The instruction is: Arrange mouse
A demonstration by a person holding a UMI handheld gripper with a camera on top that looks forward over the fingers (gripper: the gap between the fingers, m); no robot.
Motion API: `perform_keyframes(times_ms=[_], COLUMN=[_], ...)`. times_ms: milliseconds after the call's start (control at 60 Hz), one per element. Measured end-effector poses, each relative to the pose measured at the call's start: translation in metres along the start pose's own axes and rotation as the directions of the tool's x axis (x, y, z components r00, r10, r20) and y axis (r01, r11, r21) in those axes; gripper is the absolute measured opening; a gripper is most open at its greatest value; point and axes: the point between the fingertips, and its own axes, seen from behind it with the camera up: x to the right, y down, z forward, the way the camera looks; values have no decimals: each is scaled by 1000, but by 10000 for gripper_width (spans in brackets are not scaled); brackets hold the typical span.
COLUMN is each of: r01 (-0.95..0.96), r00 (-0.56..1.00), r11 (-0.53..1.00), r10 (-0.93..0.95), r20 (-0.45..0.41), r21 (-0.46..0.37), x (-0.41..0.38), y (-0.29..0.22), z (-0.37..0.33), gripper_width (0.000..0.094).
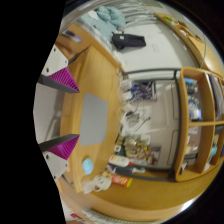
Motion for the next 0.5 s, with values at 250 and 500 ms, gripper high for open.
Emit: perform_keyframes(times_ms=[250, 500], r01=[-110, -209], r00=[974, 945], r11=[990, 974], r10=[89, 177], r20=[-209, -276], r21=[-89, -89], x=[148, 228], y=[72, 90], z=[6, 63], gripper_width=[810, 804])
